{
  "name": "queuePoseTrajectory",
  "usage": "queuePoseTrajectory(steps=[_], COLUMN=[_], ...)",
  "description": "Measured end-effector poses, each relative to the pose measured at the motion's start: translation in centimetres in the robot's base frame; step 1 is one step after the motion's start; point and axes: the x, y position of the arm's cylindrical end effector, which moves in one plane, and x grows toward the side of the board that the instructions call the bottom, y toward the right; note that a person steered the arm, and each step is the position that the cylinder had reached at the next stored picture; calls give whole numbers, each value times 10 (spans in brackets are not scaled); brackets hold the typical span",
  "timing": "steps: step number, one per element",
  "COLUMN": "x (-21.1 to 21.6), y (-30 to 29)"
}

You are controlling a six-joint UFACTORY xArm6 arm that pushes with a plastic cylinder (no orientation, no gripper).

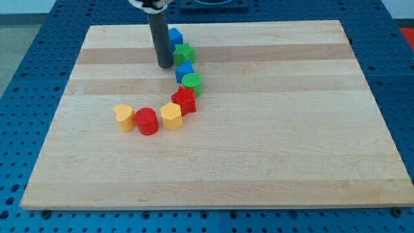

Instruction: Adjust the green blocks blue blocks to form a vertical line

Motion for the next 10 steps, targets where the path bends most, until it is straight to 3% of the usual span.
queuePoseTrajectory(steps=[1,6,8,10], x=[-31,-16,-33,-48], y=[4,4,-33,-29])
